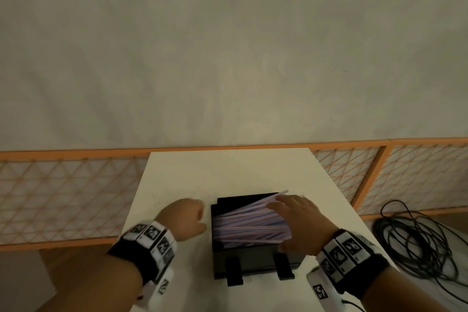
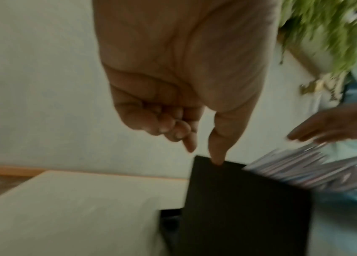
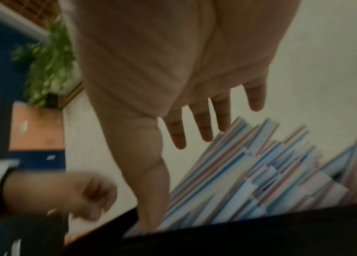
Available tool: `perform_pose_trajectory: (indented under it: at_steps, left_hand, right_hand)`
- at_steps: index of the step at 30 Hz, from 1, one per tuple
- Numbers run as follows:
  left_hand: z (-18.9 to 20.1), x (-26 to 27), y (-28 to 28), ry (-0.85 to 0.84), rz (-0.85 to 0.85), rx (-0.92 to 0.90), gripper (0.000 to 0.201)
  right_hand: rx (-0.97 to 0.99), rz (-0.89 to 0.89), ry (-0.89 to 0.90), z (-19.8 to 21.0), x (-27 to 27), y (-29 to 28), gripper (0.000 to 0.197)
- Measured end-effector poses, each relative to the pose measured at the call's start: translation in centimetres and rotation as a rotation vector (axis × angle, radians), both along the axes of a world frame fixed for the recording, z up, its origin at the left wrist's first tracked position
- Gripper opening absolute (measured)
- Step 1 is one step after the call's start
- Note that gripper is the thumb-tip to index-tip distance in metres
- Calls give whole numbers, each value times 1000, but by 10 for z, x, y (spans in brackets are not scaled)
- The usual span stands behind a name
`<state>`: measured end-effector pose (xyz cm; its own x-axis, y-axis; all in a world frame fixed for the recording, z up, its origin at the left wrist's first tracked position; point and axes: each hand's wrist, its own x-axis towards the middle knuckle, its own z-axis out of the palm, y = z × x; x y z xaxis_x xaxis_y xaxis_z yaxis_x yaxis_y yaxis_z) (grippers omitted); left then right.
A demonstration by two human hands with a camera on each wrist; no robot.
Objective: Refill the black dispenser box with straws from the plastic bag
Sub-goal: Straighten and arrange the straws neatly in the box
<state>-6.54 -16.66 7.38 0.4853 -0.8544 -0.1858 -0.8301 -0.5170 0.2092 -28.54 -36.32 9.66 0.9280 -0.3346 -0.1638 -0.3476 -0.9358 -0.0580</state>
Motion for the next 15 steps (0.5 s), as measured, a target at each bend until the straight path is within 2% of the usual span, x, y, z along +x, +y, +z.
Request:
perform_pose_trajectory:
  at_steps: [2,4,11,15]
  left_hand:
    - [7,-17,-23,69,-127,-89,35]
    - [2,-28,-45,83,-197,-37,48]
    - [-17,-45,-93,-43,-262,174,62]
    - [-19,-50,-106,-83,-299,218,56]
  right_hand:
    - [-95,48,99,-4,14,-1,81]
    - [-136,70,135,-4,26,-7,76]
    - [-136,63,177,-2,38,-21,64]
    - [-113,66,94,8,30,-15,66]
